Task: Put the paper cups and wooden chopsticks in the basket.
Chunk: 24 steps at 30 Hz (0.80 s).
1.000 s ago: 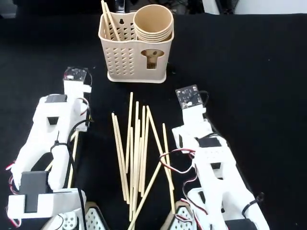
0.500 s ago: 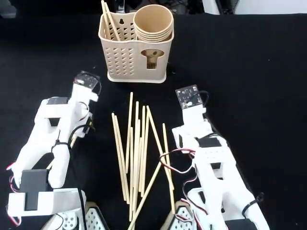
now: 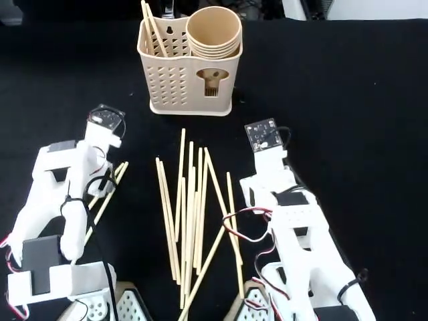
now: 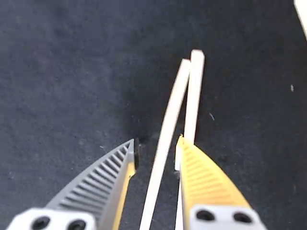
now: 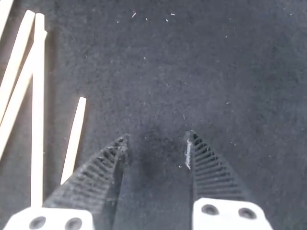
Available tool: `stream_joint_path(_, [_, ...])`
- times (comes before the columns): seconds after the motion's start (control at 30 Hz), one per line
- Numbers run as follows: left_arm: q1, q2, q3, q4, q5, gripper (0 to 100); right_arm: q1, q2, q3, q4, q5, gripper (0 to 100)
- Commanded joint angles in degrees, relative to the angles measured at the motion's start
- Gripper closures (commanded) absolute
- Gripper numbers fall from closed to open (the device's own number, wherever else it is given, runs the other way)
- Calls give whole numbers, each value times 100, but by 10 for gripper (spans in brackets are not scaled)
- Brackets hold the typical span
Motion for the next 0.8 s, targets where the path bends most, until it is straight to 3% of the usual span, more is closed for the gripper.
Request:
stream_joint_path(0.0, [-13, -35, 22, -53, -97, 845, -35, -145, -13, -114, 9, 808])
stream_joint_path(0.27, [-198, -97, -426, 0, 413, 815, -44, -145, -13, -114, 9, 808])
stream_joint_path(0.43, [-189, -79, -708, 642, 404, 748, -44, -145, -13, -114, 9, 808])
stream_joint_path(0.6, [-189, -35, -681, 941, -431, 748, -44, -145, -13, -114, 9, 808])
stream_joint_path(0.77, [-207, -35, -145, 396, -932, 748, -44, -145, -13, -114, 9, 808])
